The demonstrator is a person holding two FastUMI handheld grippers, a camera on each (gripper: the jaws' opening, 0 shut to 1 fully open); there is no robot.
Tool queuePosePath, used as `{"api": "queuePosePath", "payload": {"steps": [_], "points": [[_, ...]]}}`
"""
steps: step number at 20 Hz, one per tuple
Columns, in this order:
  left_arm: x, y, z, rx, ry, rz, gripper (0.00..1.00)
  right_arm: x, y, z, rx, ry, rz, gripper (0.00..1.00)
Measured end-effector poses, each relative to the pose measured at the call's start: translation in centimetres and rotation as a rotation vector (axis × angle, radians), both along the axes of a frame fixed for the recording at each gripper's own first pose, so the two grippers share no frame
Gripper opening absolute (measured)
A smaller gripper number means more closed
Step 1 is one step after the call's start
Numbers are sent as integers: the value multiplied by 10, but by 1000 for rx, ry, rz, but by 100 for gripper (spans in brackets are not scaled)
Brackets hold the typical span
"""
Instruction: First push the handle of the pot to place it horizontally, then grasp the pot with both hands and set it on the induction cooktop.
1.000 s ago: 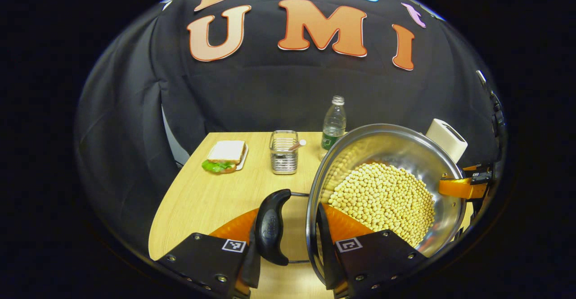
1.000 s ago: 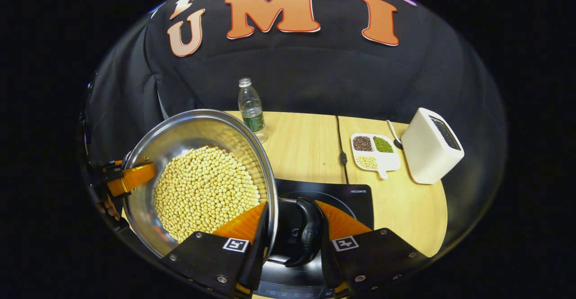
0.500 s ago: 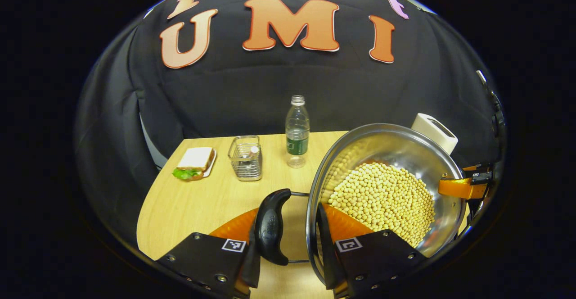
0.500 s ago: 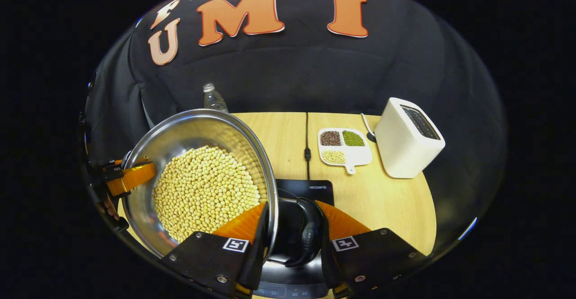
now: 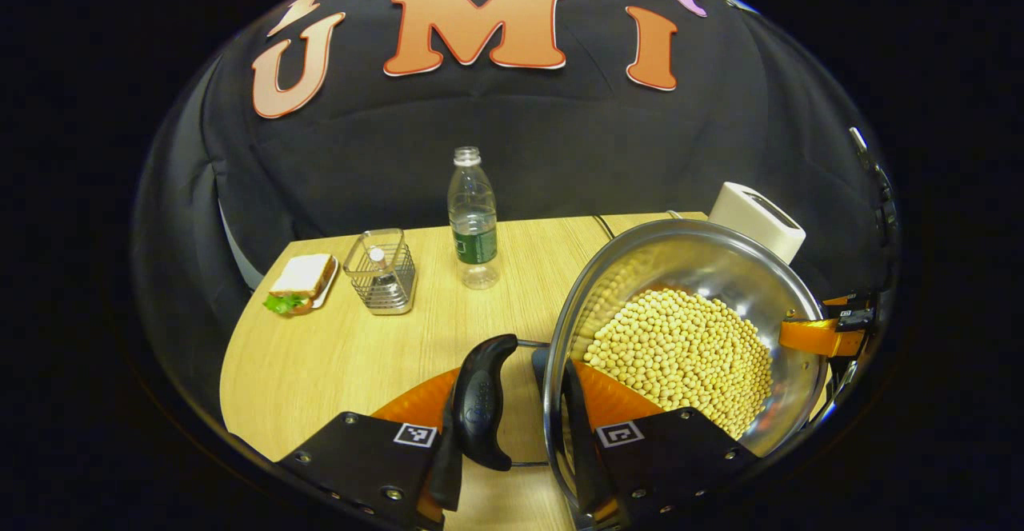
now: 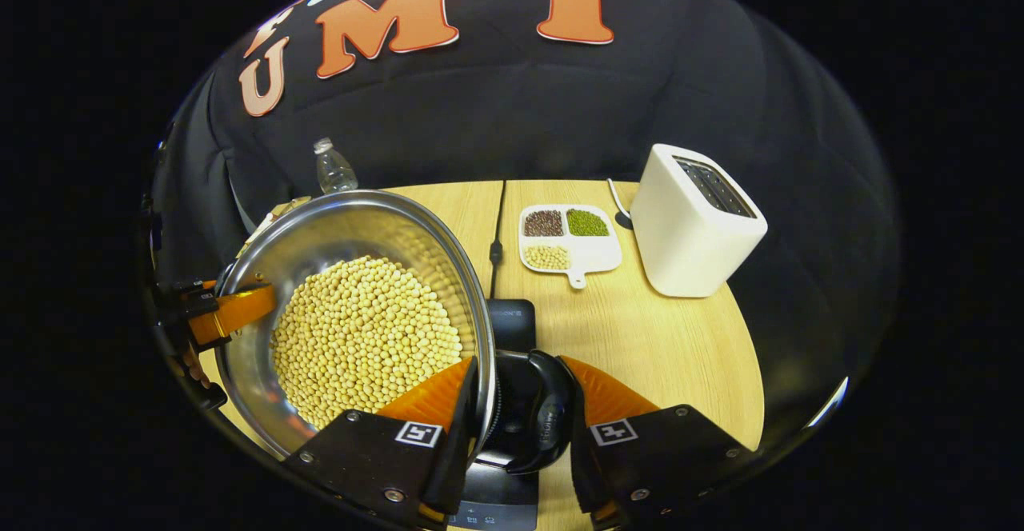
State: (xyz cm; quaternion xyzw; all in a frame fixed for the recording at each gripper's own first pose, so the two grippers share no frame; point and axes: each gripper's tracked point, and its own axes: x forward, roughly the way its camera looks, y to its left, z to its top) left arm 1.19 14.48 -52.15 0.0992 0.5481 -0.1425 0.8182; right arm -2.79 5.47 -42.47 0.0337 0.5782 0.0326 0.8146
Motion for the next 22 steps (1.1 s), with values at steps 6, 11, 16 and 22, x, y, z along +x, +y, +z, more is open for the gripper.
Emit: {"api": "queuePosePath", "payload": {"steps": [6, 11, 16, 22], "points": [[-1, 2, 4, 5, 34, -3, 57, -10, -14, -23, 0, 31, -16, 53], [2, 5, 15, 21, 79, 8, 61, -11, -5, -40, 4, 67, -10, 53], [0, 5, 10, 15, 96, 16, 57, -10, -8, -46, 19, 74, -1, 54], [-9, 1, 11, -36, 120, 16, 62, -11, -9, -29, 5, 12, 95, 73]]}}
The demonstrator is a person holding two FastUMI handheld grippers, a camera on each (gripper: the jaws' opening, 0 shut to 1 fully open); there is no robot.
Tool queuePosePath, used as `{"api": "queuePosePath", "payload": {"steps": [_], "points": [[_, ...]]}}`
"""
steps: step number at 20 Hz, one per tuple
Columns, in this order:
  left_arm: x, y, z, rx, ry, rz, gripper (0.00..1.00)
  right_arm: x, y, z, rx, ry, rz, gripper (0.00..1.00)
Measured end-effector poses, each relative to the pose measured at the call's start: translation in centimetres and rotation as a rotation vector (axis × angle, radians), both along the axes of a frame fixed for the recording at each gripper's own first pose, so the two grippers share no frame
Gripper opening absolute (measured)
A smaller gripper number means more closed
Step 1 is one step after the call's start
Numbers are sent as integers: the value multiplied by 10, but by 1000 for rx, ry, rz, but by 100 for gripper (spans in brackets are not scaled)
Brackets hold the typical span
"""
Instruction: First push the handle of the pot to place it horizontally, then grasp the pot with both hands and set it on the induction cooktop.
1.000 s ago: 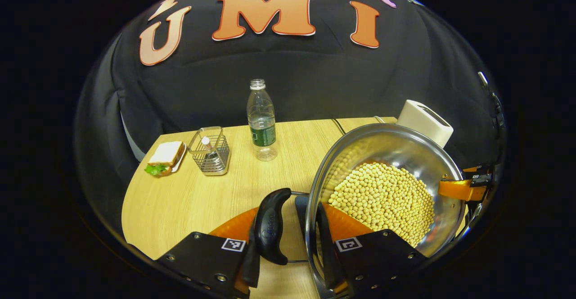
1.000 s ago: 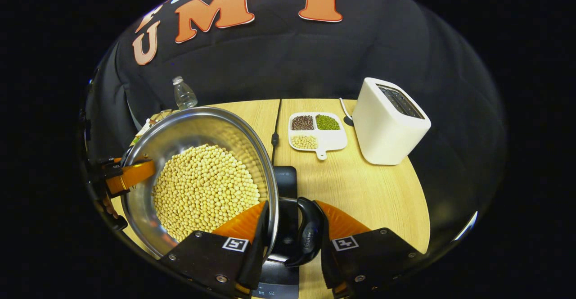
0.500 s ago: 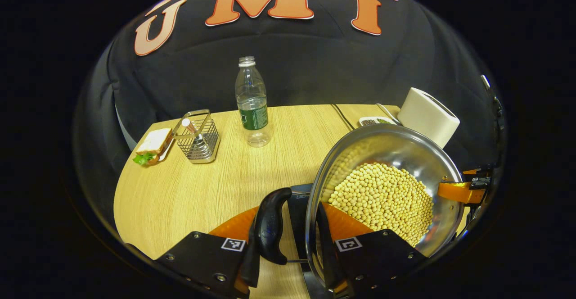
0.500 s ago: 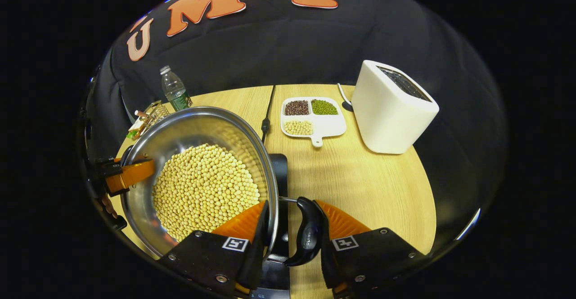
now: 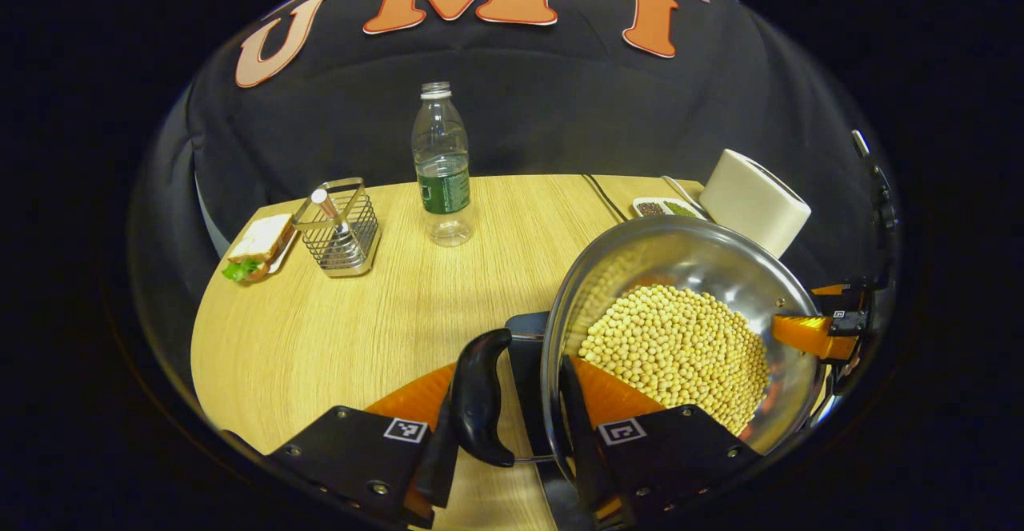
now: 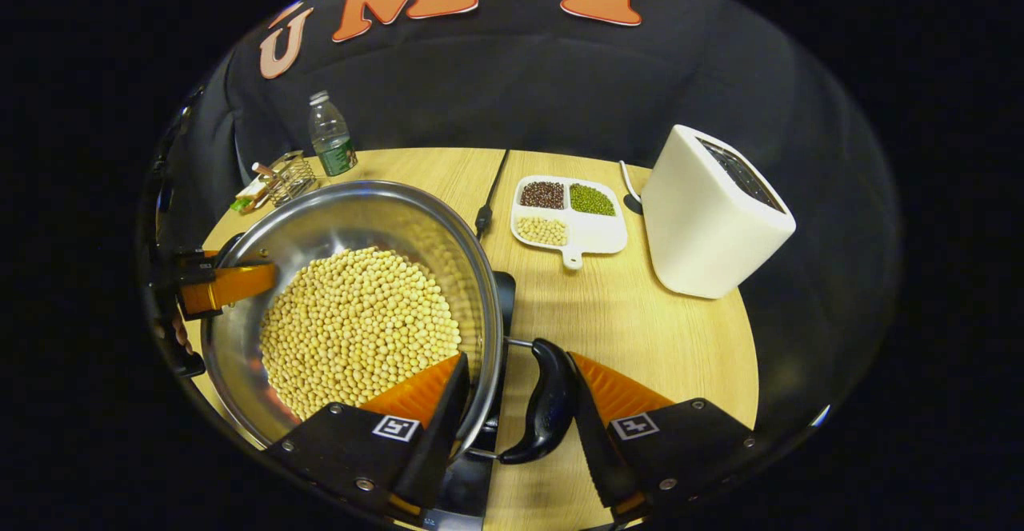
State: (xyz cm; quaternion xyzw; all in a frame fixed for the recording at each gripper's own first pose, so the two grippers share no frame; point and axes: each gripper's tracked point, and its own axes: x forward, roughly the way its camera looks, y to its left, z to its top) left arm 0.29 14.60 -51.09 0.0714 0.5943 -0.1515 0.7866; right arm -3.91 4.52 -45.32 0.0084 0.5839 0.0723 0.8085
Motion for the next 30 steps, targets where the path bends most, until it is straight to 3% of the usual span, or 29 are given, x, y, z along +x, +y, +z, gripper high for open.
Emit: {"api": "queuePosePath", "payload": {"steps": [1, 5, 9, 16, 21, 25, 26, 30], "points": [[-1, 0, 1, -2, 4, 7, 63, 3, -6, 10, 20, -18, -22, 70], [13, 2, 16, 9, -69, 1, 63, 14, -42, 59, 2, -153, -50, 78], [46, 16, 56, 36, -241, 23, 75, 27, -70, 130, 5, -330, -94, 82], [111, 43, 195, -54, -601, 191, 73, 46, -85, 269, -15, -719, -79, 93], [130, 65, 310, -114, -874, 268, 72, 52, -73, 366, -20, -976, -44, 93], [127, 81, 393, -171, -996, 312, 72, 54, -76, 431, -21, -1079, -47, 94], [126, 90, 417, -162, -1040, 315, 70, 54, -78, 437, -23, -1094, -55, 92], [122, 106, 478, -131, -1205, 314, 70, 52, -76, 470, 13, -1139, -57, 97]]}}
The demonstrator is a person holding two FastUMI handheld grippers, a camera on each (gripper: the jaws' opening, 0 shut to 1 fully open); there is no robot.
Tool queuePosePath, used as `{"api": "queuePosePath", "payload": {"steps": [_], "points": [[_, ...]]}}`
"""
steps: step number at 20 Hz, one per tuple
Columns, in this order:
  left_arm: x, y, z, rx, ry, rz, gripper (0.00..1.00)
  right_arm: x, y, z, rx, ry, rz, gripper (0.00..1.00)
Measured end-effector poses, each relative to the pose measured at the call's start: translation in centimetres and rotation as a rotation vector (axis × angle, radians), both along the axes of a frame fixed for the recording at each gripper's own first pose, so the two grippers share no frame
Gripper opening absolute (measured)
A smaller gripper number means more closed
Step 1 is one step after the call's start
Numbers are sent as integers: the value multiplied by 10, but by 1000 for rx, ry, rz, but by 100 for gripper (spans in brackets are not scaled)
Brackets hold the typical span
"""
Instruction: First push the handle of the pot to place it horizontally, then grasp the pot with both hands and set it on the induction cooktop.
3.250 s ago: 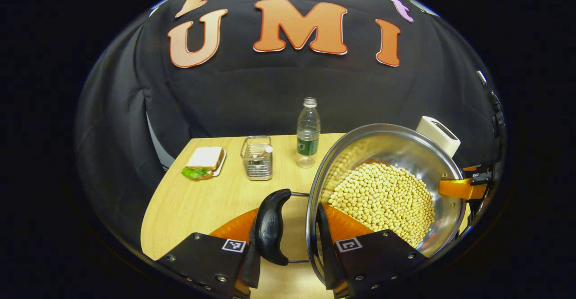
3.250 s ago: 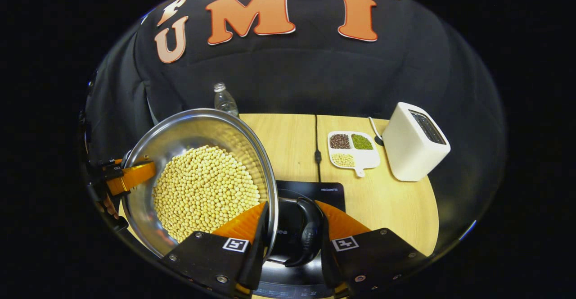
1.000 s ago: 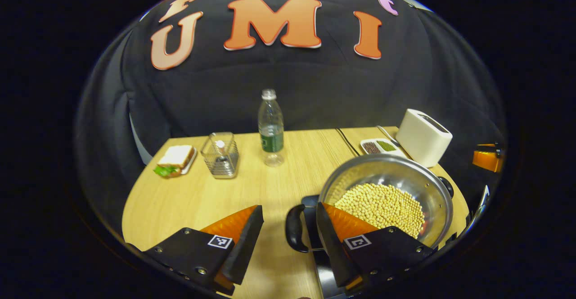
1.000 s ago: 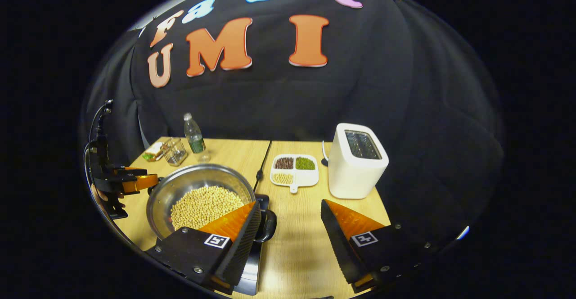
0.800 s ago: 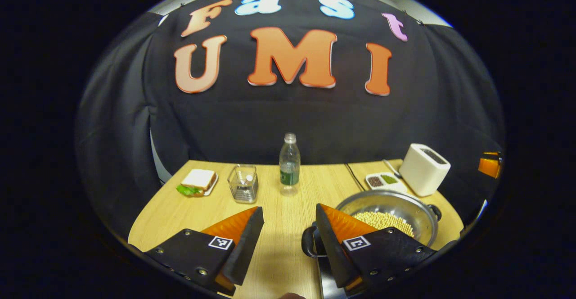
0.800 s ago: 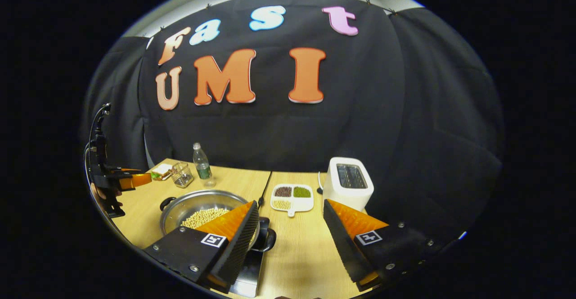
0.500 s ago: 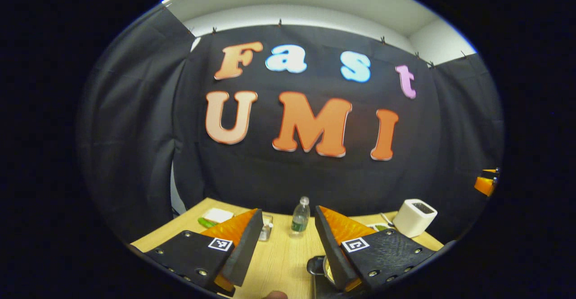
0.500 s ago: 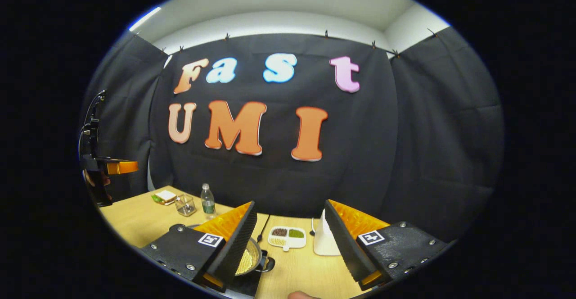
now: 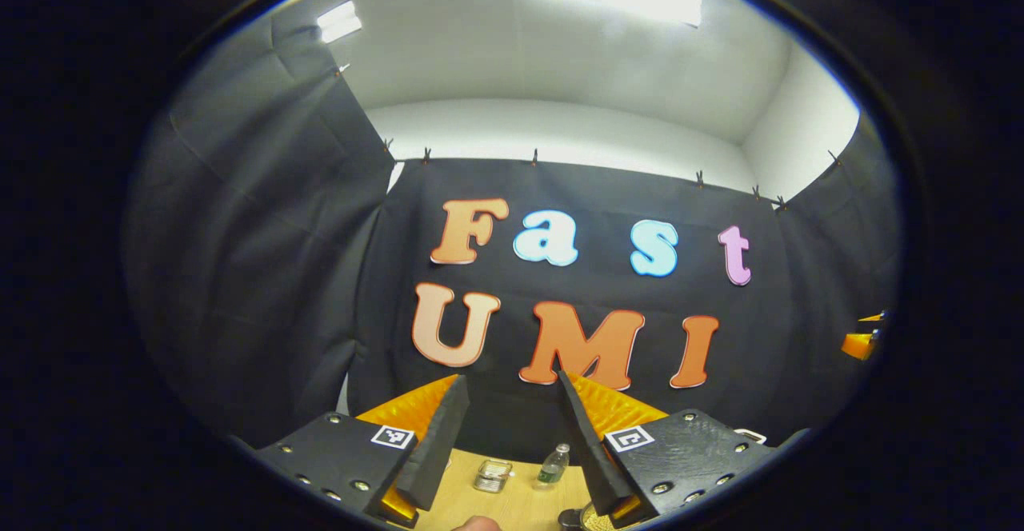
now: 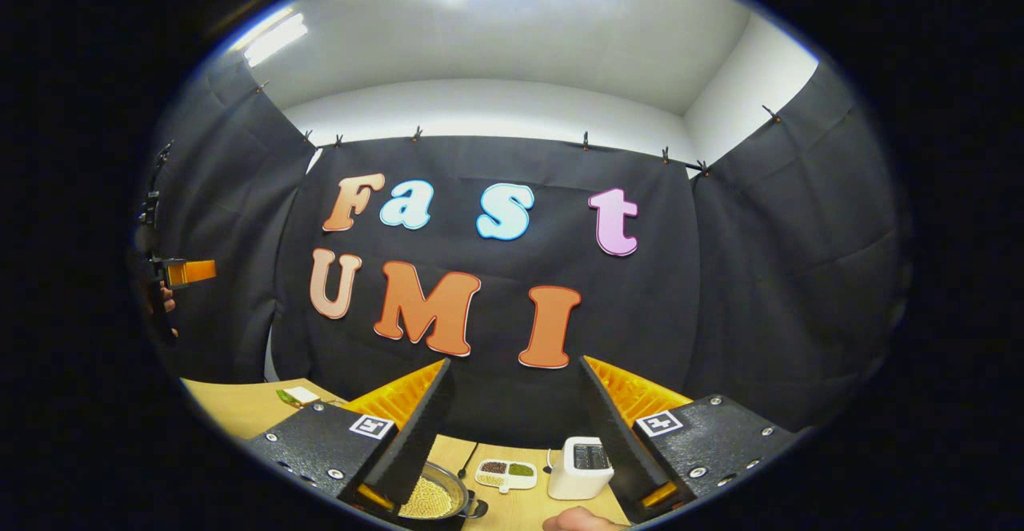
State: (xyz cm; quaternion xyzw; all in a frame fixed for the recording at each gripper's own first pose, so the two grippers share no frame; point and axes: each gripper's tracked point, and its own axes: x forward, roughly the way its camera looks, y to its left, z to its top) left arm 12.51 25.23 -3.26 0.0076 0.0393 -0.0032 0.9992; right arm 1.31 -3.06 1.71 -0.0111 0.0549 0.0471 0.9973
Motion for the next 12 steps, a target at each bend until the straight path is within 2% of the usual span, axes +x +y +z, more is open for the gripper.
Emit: {"api": "queuePosePath", "payload": {"steps": [1, 3, 4, 5, 7, 8, 10, 12], "points": [[-5, -1, 9, 12, -30, -1, 70, -1, 0, 8, 1, -20, 4, 94], [-6, -1, 23, 26, -75, -2, 72, -1, 0, 21, -2, -65, -1, 97], [-8, -4, 29, 23, -88, -12, 73, -1, 1, 24, -4, -83, -3, 94], [-8, -7, 30, 18, -95, -21, 70, -1, 3, 26, -5, -98, 1, 97], [-11, -6, 31, 21, -104, -25, 70, -2, 5, 35, -15, -128, 1, 97], [-13, -6, 31, 28, -108, -22, 72, -4, 4, 37, -21, -138, 1, 94], [-12, -4, 29, 47, -120, -13, 73, -6, 7, 37, -24, -148, 8, 97], [-9, -8, 24, 39, -107, -33, 70, -7, 10, 42, -19, -155, 14, 94]]}}
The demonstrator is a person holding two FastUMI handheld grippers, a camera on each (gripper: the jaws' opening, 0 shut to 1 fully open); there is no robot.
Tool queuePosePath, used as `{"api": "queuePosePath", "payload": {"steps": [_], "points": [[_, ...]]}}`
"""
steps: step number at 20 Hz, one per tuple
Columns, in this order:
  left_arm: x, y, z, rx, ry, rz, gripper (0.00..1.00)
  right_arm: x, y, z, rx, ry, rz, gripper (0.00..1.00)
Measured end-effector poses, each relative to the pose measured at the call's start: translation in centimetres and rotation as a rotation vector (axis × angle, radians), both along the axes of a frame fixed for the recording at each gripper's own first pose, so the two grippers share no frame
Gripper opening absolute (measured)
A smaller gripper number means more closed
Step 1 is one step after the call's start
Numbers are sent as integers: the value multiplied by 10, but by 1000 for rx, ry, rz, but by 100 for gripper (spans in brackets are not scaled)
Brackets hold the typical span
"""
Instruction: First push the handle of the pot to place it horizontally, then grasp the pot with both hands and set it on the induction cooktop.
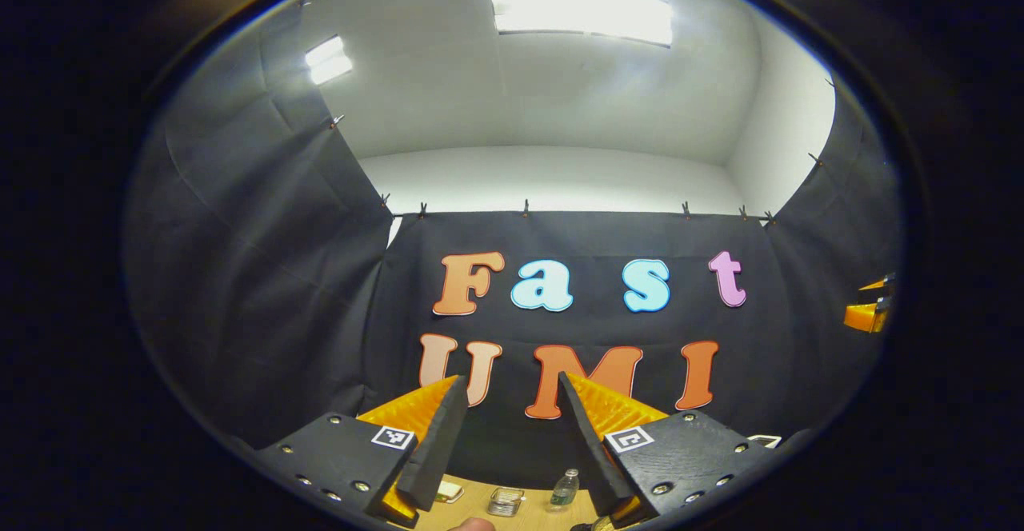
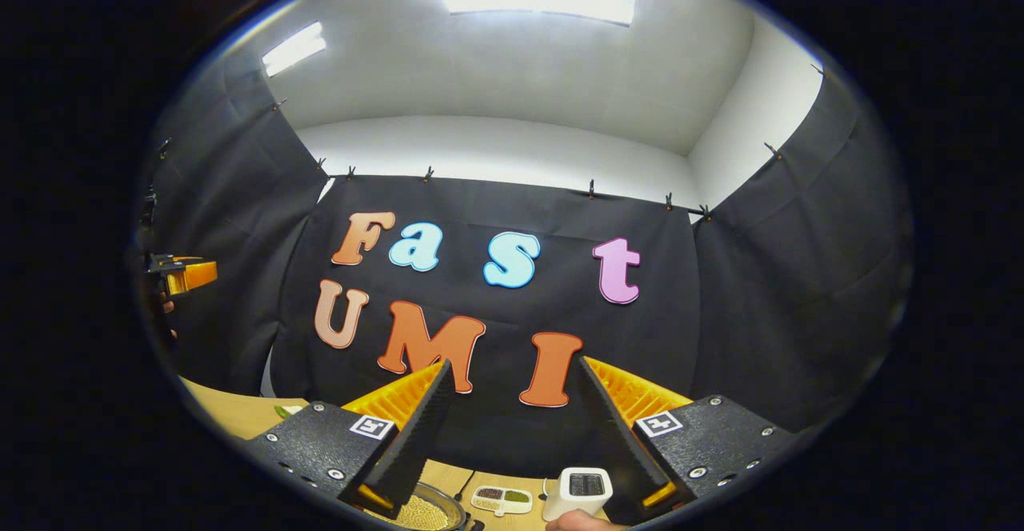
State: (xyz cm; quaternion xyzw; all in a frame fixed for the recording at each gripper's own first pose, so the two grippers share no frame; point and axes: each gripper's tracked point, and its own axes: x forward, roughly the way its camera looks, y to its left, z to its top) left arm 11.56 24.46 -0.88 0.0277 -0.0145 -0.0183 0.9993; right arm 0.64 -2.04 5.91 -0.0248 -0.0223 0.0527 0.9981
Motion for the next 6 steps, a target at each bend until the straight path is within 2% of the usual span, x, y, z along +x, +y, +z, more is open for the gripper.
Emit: {"api": "queuePosePath", "payload": {"steps": [6], "points": [[-2, 2, -25, 12, 61, 4, 72, 2, 9, -6, -17, 2, 10, 94]]}}
